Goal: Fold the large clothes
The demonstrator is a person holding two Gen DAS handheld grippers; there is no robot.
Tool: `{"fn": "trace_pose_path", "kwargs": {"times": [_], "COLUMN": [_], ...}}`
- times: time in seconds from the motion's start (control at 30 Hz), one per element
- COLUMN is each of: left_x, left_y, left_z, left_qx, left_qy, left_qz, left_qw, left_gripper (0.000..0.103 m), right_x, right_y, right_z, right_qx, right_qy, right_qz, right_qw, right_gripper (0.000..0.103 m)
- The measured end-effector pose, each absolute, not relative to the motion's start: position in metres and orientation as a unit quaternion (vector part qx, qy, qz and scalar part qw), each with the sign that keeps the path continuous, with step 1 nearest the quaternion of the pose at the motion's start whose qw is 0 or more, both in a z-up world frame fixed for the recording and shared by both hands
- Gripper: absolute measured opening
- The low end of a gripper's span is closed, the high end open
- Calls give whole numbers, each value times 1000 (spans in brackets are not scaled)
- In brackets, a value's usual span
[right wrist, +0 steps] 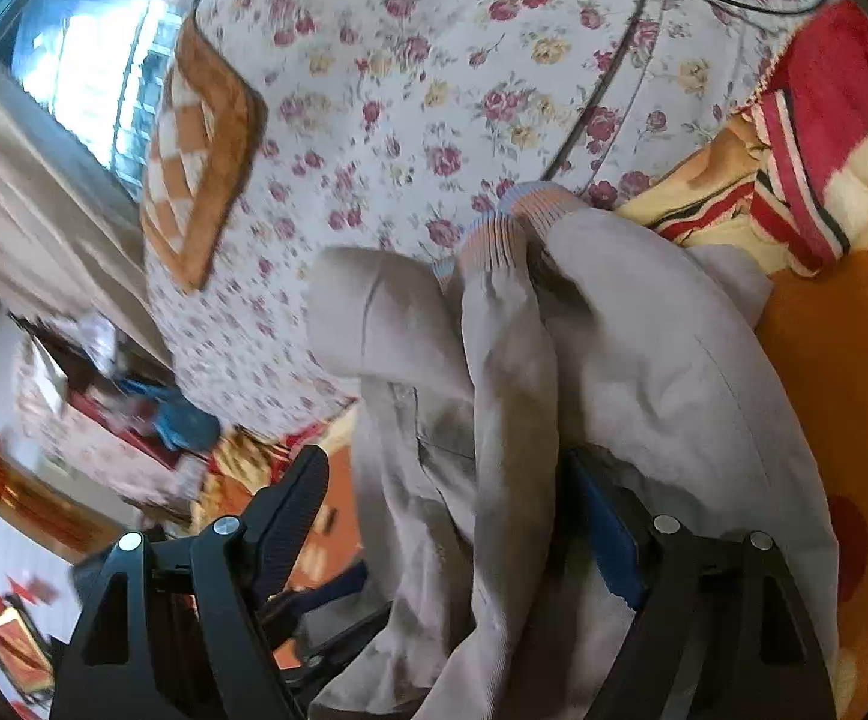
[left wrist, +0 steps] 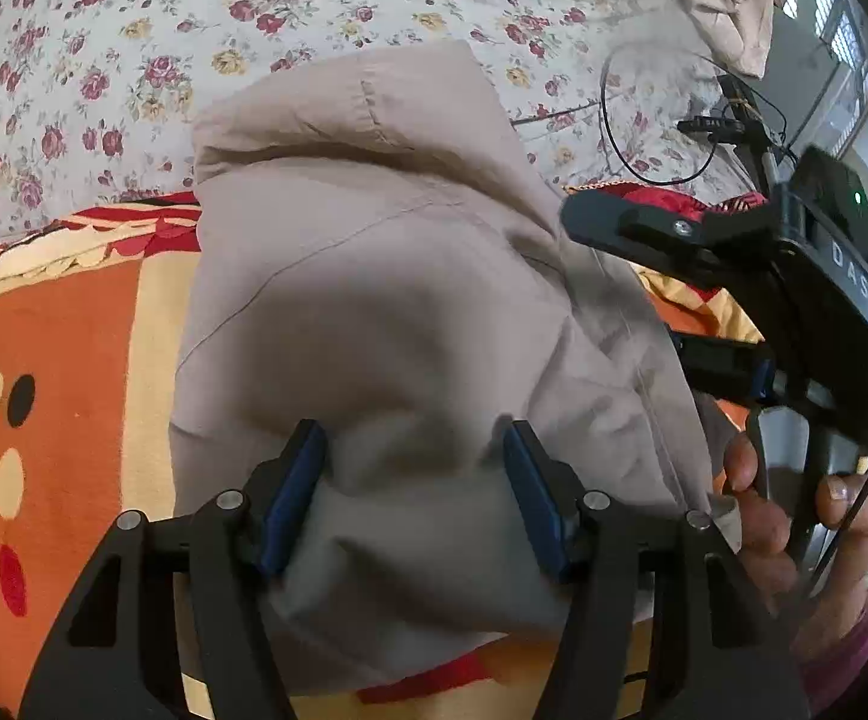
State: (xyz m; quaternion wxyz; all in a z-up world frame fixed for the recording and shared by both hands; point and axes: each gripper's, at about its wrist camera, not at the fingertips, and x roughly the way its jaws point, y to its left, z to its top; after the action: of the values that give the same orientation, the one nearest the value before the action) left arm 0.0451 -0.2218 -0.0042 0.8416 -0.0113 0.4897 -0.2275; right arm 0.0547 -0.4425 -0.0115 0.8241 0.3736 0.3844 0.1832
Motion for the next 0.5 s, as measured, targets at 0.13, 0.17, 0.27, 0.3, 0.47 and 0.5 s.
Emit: {"fn": "trace_pose_path", "kwargs": {"times": [0.13,0.17,0.27,0.3,0.47,0.5], "left_x": [46,46,45,44,42,42], "left_y": [-220,-220,-220,-220,-218,-218], "left_z": [-3,-3,-2,-2,1,3], "left_qx": [-18,-18,-12,-11,-9,-10], "left_qy": [493,493,494,494,495,495], "left_qz": [-229,-228,-226,-225,-218,-219], "left_qw": [839,839,840,840,841,840], "left_gripper": [60,60,60,60,60,60], "right_x": [60,63,71,74,93,95], "right_y": [-433,-429,-417,-411,-387,-387], "right_z": [-6,-5,-2,0,4,3], "right_qx": [340,326,288,273,208,206], "right_qy": [396,401,411,413,425,424], "right_qz": [177,176,169,171,157,155], "right_qw": [834,838,848,852,867,868], "right_gripper": [82,82,82,82,40,30]}}
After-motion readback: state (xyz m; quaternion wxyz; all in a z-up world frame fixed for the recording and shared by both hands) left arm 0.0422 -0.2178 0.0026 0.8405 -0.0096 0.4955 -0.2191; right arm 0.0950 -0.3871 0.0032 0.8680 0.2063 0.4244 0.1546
